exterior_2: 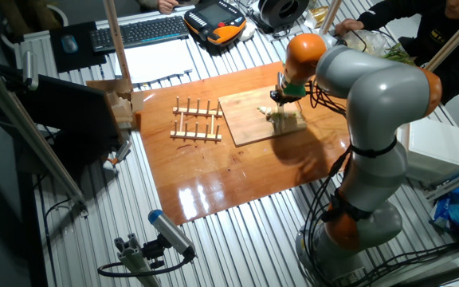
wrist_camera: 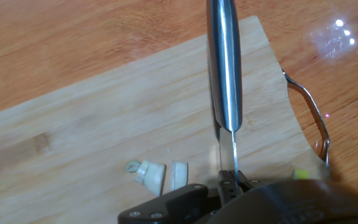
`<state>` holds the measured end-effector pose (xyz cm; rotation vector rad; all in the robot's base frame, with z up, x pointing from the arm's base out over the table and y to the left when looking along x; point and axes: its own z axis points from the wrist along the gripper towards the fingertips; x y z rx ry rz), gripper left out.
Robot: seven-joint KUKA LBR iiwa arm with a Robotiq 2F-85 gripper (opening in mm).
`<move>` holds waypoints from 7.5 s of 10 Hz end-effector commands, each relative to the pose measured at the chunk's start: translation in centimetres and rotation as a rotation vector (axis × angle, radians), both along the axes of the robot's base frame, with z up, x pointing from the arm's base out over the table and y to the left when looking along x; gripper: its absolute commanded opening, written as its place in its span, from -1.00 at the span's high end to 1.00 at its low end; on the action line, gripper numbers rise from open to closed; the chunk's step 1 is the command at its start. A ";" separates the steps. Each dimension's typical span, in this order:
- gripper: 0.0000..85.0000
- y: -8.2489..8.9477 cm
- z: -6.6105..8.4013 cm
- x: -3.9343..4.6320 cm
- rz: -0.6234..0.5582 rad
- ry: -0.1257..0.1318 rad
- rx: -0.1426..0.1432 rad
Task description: Chop the scallions
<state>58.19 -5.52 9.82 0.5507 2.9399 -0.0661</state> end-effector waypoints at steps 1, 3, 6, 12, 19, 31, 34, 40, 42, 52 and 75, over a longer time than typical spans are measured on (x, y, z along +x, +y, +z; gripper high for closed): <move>1.00 0.0 -0.2 -0.02 0.000 0.000 0.003; 1.00 -0.1 -0.5 -0.01 0.001 0.004 -0.011; 1.00 0.0 -1.4 -0.12 -0.002 -0.011 -0.011; 1.00 1.3 -1.2 -1.76 -0.026 -0.034 -0.010; 1.00 0.1 -0.4 0.00 -0.026 -0.048 -0.017; 1.00 -0.8 1.6 -0.33 -0.007 0.006 0.002; 1.00 -0.9 1.4 -0.42 0.000 0.002 -0.002; 1.00 -0.7 0.2 -0.52 0.002 -0.010 -0.011; 1.00 -0.7 -0.1 -0.53 -0.001 -0.012 -0.017; 1.00 -0.2 -1.2 -1.09 -0.019 -0.034 -0.021; 1.00 -1.9 1.8 -1.14 -0.100 0.023 -0.001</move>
